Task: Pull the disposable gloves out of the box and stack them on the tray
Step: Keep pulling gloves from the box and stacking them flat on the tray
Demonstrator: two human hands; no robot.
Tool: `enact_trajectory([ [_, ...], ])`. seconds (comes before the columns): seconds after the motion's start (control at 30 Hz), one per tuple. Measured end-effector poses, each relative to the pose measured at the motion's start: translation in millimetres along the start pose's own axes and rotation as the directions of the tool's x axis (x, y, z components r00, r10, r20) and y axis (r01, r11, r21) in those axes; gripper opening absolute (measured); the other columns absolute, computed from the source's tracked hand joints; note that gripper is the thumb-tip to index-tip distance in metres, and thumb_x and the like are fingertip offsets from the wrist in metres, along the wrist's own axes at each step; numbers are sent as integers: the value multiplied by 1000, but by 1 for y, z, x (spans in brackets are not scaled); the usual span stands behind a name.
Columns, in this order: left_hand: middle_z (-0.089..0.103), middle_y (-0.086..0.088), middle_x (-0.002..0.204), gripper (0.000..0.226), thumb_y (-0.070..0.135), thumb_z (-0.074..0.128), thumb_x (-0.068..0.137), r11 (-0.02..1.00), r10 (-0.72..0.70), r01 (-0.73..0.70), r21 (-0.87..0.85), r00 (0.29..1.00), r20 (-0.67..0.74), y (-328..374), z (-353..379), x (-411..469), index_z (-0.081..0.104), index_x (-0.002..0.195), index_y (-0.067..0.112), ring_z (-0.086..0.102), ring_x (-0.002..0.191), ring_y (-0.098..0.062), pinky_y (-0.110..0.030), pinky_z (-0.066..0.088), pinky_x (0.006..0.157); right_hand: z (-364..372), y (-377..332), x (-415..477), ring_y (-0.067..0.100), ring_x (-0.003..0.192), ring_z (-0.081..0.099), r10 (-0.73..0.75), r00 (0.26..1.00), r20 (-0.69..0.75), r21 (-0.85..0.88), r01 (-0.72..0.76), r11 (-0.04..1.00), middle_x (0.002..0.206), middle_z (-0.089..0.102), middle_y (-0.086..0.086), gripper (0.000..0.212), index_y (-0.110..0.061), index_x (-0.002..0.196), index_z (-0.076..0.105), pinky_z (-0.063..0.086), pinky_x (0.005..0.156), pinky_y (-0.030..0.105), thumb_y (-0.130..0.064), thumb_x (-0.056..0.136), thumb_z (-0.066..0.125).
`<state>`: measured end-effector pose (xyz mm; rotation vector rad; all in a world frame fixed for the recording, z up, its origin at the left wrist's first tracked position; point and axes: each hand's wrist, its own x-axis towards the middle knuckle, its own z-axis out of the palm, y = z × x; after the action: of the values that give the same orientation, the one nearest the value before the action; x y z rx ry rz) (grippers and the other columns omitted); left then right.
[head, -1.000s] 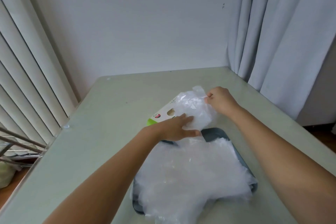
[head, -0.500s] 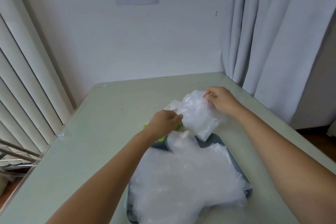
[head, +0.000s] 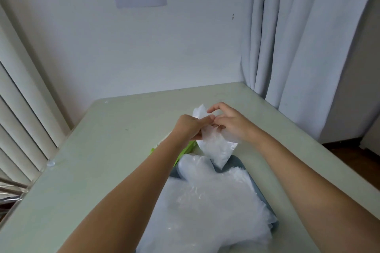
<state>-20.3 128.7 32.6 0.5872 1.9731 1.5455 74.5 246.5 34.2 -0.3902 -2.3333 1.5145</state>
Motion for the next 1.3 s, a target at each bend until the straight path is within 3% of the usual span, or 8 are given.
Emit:
enact_trajectory([
  [0.1,65,-17,70,15,3,63,87,999,1,-2,-41,999,-32,-1,0,2,71,93,-8,62,63,-24,-27,55,67,-2,8,1,12,75,54,0,995,-104,-28,-3,1000,92,66,1,22,-17,101,50,44,70,24,-10,87,65],
  [0.2,63,-11,63,17,-5,52,90,991,7,0,-132,999,53,0,-1,-1,69,94,-5,60,54,-14,-22,56,61,-6,17,6,14,107,47,58,976,-210,-323,-125,938,120,45,-3,81,-19,132,41,42,92,28,-44,66,83],
  [0.27,66,-13,73,17,1,53,93,989,25,-1,-150,987,157,-1,-2,-3,68,98,-3,65,63,-14,-21,56,61,-5,21,8,18,117,46,189,973,-133,-227,-216,950,129,42,1,95,-19,143,33,43,94,30,-46,67,81],
  [0.4,71,-13,97,11,5,66,88,996,11,-2,-90,995,100,-7,-4,2,72,96,0,69,80,-18,-25,60,72,0,28,12,15,83,63,138,980,-142,-20,-142,990,86,67,1,35,-9,101,67,46,75,21,-17,70,84],
  [0.57,67,-6,63,19,12,72,86,999,30,-27,45,998,-63,-10,-8,8,65,69,4,62,52,-9,-17,54,54,2,32,17,7,72,62,49,975,-217,-119,-76,990,76,70,-4,8,-15,82,76,48,68,15,-21,78,78],
  [0.9,58,0,53,23,22,74,84,994,86,-82,71,994,-67,-3,-29,6,63,71,6,50,41,-5,-16,47,54,-7,49,35,8,76,58,19,943,-331,-341,-139,930,88,69,-2,13,-8,95,75,43,71,16,-9,87,65],
  [1.2,58,4,55,30,22,53,97,852,171,-215,-478,976,-133,36,-74,-16,53,69,11,57,52,-8,-17,43,57,-25,90,42,29,64,51,140,918,-372,-455,-311,834,68,56,16,26,-2,65,60,43,60,31,-14,88,61],
  [1.3,60,-1,57,41,14,49,98,813,247,-266,-517,963,-107,53,-78,-29,61,60,10,62,58,-11,-20,45,64,-29,63,35,27,106,54,103,904,-416,-396,-282,874,111,62,8,40,-12,108,66,44,91,34,-44,96,47],
])
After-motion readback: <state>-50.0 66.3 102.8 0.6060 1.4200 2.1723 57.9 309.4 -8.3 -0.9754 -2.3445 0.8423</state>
